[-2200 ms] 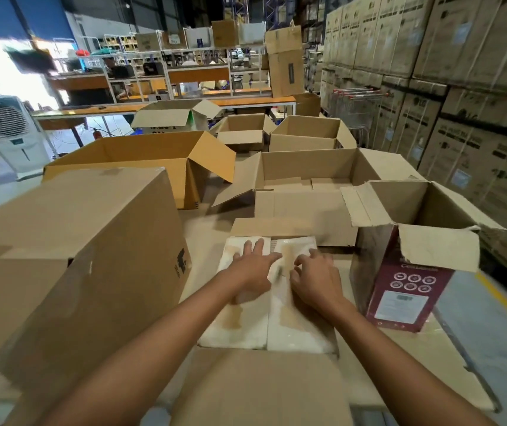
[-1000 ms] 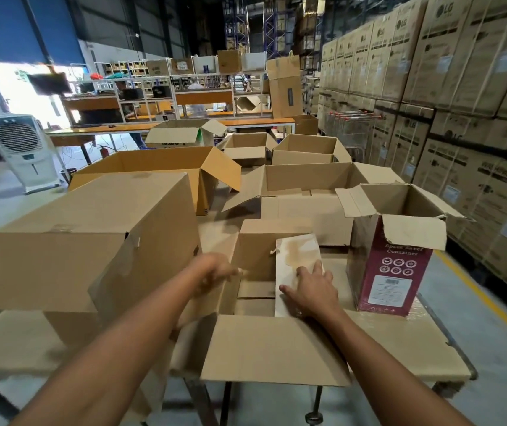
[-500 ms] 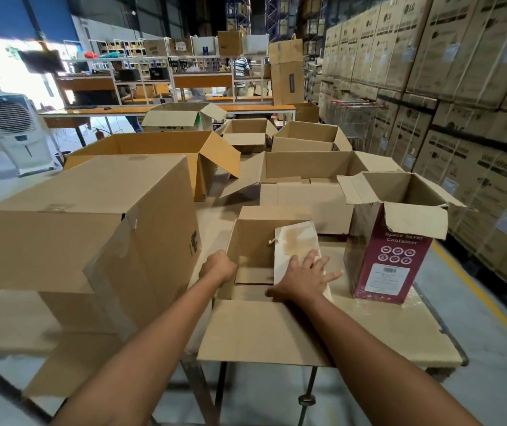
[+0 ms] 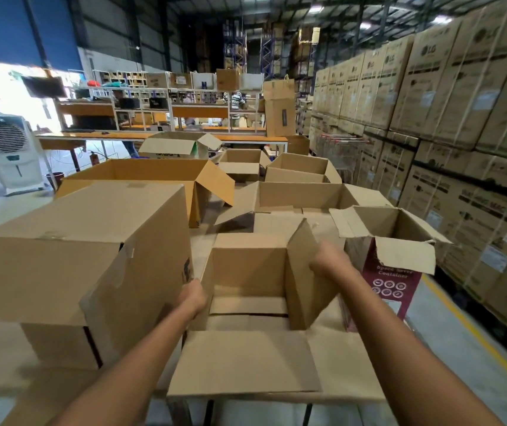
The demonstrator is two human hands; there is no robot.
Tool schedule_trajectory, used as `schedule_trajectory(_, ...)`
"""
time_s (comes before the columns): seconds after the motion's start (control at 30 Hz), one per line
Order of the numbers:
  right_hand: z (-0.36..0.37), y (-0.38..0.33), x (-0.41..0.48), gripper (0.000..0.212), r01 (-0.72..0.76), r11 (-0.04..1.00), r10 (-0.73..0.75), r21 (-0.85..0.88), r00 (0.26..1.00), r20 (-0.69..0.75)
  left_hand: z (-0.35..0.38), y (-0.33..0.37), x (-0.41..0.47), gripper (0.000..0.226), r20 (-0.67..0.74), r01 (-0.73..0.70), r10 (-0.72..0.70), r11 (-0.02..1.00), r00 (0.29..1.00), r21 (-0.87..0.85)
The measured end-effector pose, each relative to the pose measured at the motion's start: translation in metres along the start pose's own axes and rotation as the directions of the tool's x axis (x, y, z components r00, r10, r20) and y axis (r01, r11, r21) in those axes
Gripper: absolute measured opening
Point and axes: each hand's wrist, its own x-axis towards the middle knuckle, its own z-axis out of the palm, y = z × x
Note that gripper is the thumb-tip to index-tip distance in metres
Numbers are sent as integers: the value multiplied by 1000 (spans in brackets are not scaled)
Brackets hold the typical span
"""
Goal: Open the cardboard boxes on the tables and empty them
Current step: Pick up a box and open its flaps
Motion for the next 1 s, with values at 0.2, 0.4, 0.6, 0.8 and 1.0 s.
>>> schedule_trajectory(0.2,55,44,-10,34,3,950,-12,-312,999,-30,5,4,-2,31,-10,12,-12,999,1000,-32)
schedule_trajectory(0.4,111,49,-18,48,-100,969,62,224,983,171,5,-3,-8,30,85,-20,55,931,995,-365)
schedule_trajectory(0.6,104,49,-27,59,30,999,-28,-37,998,61,19,0,-40,37,218,-12,203,758,955,-652)
schedule_trajectory(0.8,107,46,-50,40,23,998,-16,56,993,-114,21,3,-46,27,12,-35,53,800,999,-599)
schedule_trajectory(1.0,101,35,-73,47,81,996,-82,-23,995,-63,8,-3,-60,29,-43,-131,128,842,991,-523)
